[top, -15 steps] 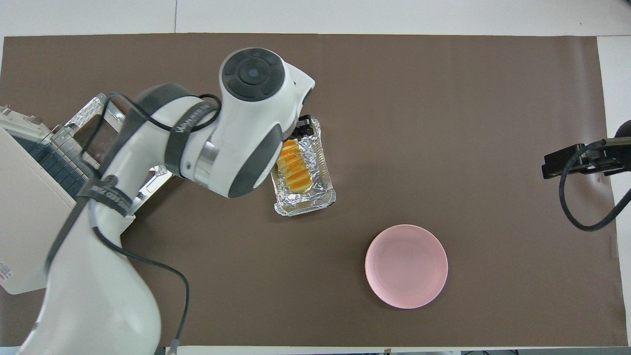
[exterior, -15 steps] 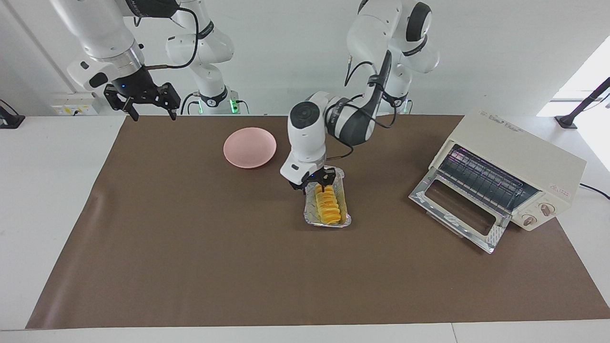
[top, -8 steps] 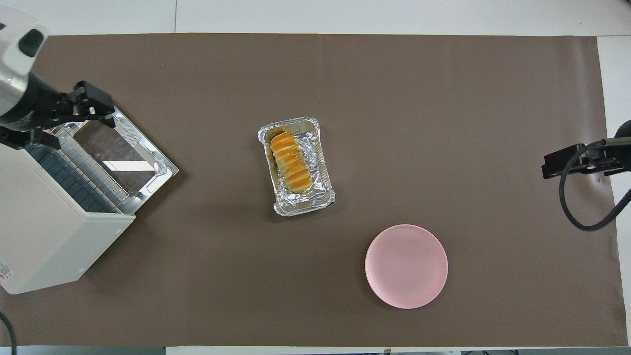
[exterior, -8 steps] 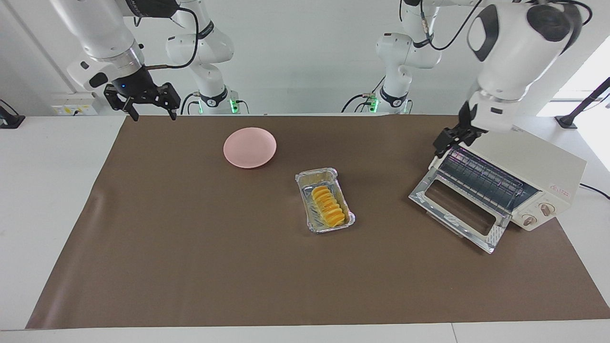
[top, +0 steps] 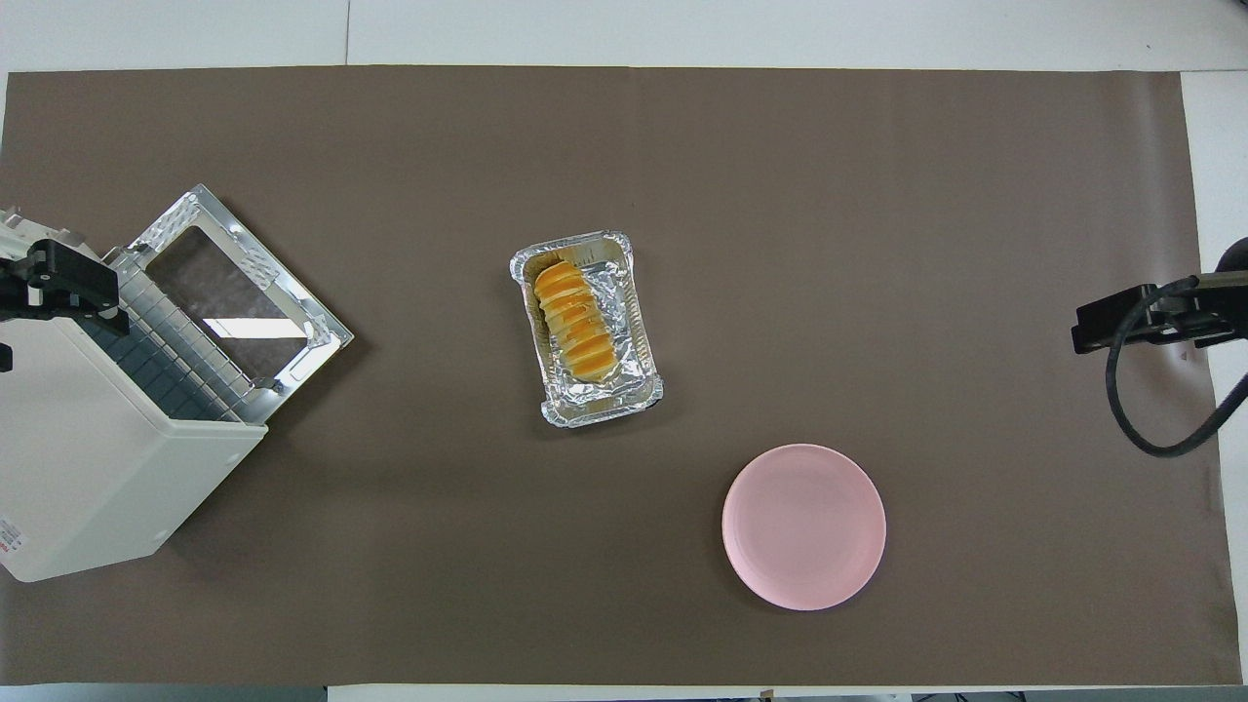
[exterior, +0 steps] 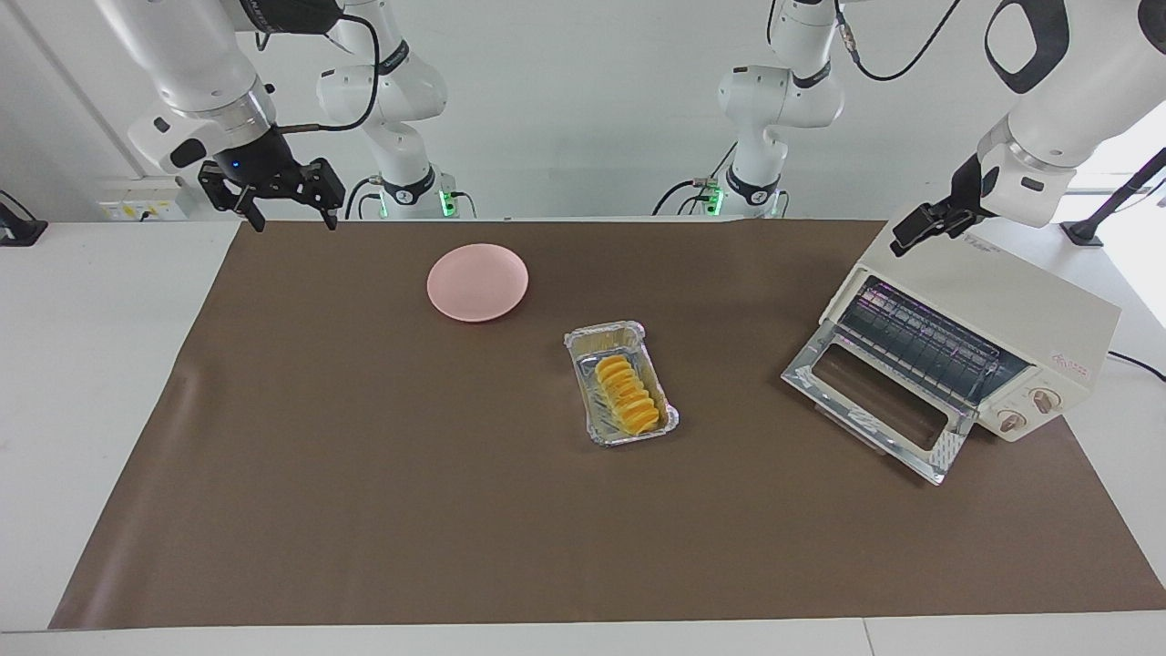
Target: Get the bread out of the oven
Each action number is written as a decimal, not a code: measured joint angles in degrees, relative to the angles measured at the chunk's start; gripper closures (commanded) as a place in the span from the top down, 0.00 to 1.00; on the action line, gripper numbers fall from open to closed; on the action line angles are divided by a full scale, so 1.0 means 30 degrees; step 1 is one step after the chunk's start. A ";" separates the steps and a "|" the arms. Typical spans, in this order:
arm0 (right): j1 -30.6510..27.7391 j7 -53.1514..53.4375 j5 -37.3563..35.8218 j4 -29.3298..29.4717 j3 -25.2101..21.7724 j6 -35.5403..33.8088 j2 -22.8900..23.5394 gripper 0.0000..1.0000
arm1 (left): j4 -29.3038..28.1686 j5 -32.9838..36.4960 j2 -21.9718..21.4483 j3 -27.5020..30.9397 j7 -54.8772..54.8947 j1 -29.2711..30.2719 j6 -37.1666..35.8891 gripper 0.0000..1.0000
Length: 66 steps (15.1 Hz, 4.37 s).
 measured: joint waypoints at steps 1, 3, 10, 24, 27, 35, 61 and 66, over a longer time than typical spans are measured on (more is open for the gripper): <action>0.0000 0.0000 0.0000 0.0000 0.0000 0.0000 0.0000 1.00 | -0.0155 0.0084 -0.0148 -0.0340 0.0548 0.0336 -0.0037 1.00; 0.0000 0.0000 0.0000 0.0000 0.0000 0.0000 0.0000 1.00 | -0.0611 0.0109 -0.0661 -0.1869 0.1810 0.2058 0.0009 1.00; 0.0000 0.0000 0.0000 0.0000 0.0000 0.0000 0.0000 1.00 | -0.1595 0.0175 -0.1399 -0.4340 0.2114 0.3542 0.0487 1.00; 0.0000 0.0000 0.0000 0.0000 0.0000 0.0000 0.0000 1.00 | -0.2239 0.0175 -0.1385 -0.4812 0.2285 0.3865 0.1055 1.00; -0.0011 0.0000 0.0000 0.0000 -0.0004 0.0000 0.0000 1.00 | -0.2408 0.0175 -0.1389 -0.4829 0.2335 0.3865 0.1102 1.00; -0.0358 -0.1607 0.0023 -0.0415 0.0201 0.0014 -0.0061 1.00 | -0.2884 0.0175 -0.1484 -0.4921 0.2392 0.3864 0.1520 1.00; 0.9087 0.9519 0.4340 -0.3930 0.0589 1.6098 0.8970 0.32 | -0.2885 0.0175 -0.2004 -0.4846 0.2383 0.4092 0.1526 1.00; 0.9175 0.9605 0.4341 -0.3959 0.0603 1.6148 0.9139 0.00 | -0.2885 0.0175 -0.2003 -0.4847 0.2383 0.4092 0.1526 1.00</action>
